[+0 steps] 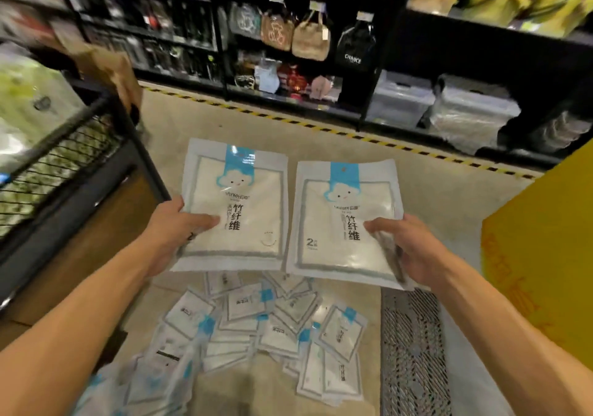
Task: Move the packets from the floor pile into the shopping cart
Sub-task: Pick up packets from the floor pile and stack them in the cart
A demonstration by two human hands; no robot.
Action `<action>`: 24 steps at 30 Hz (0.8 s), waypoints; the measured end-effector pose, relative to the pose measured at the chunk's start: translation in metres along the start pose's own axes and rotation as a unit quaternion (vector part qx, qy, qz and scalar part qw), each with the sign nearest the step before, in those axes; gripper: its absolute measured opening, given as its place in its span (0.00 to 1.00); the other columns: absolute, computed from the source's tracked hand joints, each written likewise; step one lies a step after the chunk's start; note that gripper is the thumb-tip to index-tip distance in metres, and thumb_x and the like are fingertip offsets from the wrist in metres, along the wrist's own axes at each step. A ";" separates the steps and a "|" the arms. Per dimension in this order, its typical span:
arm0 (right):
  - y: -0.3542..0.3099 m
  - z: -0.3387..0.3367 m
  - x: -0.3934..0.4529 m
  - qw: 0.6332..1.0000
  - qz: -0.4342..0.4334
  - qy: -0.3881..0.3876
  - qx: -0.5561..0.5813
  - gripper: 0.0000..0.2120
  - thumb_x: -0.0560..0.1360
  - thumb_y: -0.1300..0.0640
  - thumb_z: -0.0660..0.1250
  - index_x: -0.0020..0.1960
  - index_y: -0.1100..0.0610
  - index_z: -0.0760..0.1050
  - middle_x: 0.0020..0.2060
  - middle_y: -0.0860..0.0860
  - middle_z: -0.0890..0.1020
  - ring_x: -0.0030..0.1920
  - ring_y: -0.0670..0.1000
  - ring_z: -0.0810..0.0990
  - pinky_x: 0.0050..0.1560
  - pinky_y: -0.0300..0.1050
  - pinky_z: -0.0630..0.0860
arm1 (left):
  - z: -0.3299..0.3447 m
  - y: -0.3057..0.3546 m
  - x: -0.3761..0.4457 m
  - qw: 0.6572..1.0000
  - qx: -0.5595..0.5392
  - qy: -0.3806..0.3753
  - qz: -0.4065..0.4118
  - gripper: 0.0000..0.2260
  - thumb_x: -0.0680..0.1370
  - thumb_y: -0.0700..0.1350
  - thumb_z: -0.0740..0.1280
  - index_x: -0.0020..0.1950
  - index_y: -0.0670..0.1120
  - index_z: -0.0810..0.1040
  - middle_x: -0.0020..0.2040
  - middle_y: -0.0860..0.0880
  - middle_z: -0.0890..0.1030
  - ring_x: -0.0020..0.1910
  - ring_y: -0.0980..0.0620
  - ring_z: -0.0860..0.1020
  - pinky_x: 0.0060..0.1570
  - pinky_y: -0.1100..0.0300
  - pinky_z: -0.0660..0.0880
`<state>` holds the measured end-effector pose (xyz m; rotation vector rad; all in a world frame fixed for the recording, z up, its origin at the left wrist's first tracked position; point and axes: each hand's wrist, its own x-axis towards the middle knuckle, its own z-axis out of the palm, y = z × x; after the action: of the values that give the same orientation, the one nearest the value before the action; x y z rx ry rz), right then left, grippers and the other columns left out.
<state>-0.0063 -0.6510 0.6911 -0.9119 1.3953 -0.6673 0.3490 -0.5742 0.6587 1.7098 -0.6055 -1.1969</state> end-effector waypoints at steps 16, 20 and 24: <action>-0.107 0.153 -0.188 0.962 -0.039 -0.270 -0.011 0.06 0.76 0.70 0.70 0.50 0.62 0.76 0.46 0.61 0.88 0.50 0.63 0.86 0.60 0.64 0.80 | -0.185 0.049 -0.288 0.960 -0.069 0.261 0.079 0.15 0.71 0.34 0.76 0.57 0.41 0.82 0.49 0.43 0.87 0.45 0.45 0.85 0.40 0.57 0.78; -0.097 0.174 -0.216 0.938 -0.032 -0.343 -0.052 0.08 0.75 0.70 0.71 0.53 0.64 0.77 0.47 0.62 0.88 0.50 0.64 0.87 0.58 0.62 0.82 | -0.187 0.018 -0.365 0.931 -0.095 0.345 0.073 0.15 0.71 0.35 0.77 0.56 0.41 0.82 0.50 0.42 0.86 0.49 0.41 0.83 0.51 0.49 0.80; -0.077 0.199 -0.244 0.901 -0.016 -0.423 -0.099 0.13 0.75 0.69 0.71 0.59 0.68 0.79 0.52 0.63 0.87 0.48 0.62 0.88 0.43 0.53 0.86 | -0.191 -0.015 -0.445 0.904 -0.140 0.399 0.069 0.18 0.68 0.35 0.79 0.56 0.40 0.82 0.50 0.42 0.87 0.51 0.38 0.84 0.60 0.41 0.78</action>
<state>0.1768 -0.4561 0.8745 -1.1964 0.6624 -0.0945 0.3411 -0.1348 0.8627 1.6851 -0.0392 -0.3758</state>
